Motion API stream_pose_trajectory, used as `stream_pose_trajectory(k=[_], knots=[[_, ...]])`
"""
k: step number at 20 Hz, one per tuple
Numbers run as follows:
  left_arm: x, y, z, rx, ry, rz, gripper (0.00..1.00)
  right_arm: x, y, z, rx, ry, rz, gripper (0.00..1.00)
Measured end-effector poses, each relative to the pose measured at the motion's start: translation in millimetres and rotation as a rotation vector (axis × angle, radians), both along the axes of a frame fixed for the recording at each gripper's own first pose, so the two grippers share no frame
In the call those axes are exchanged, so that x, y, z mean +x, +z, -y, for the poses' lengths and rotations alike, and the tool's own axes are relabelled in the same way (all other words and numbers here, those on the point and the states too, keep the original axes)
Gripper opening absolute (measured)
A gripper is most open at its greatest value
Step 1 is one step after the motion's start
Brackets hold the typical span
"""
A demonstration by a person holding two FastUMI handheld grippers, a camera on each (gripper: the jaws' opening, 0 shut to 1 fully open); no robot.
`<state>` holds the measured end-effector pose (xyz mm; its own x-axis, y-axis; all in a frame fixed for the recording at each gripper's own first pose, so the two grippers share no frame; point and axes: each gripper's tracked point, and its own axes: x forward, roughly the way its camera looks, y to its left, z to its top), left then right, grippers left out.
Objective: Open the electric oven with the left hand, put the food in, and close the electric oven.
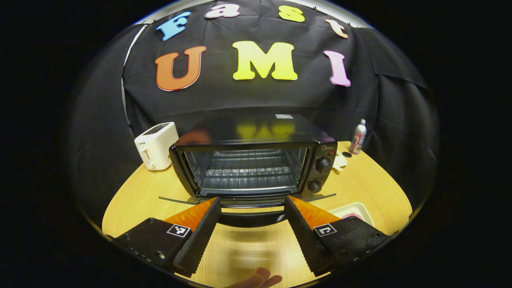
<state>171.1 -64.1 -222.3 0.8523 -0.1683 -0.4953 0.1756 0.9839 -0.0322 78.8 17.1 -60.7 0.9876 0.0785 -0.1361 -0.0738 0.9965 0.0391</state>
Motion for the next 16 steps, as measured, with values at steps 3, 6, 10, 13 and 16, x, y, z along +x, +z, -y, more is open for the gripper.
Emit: stream_pose_trajectory(k=[3,6,10,13,16], knots=[[-17.9,-18.5,-2.3,0.001,0.002,-0.023,0.96,-0.3,-6.5,-1.5,0.003,0.003,-0.012,0.97],[-32.8,-38.8,-2.8,0.006,0.005,-0.050,0.96,0.7,-13.7,-4.5,0.004,0.008,-0.026,0.97],[-49.5,-74.3,-3.3,0.039,-0.014,-0.100,0.96,5.9,-23.0,-7.3,0.004,0.009,-0.044,0.97],[-53.8,-103.8,1.3,0.028,-0.020,-0.168,0.97,9.7,-29.2,-10.4,0.012,0.013,-0.056,0.97],[-48.5,-102.8,1.2,0.042,-0.023,-0.133,0.97,12.9,-36.5,-12.2,0.006,0.013,-0.071,0.97]])
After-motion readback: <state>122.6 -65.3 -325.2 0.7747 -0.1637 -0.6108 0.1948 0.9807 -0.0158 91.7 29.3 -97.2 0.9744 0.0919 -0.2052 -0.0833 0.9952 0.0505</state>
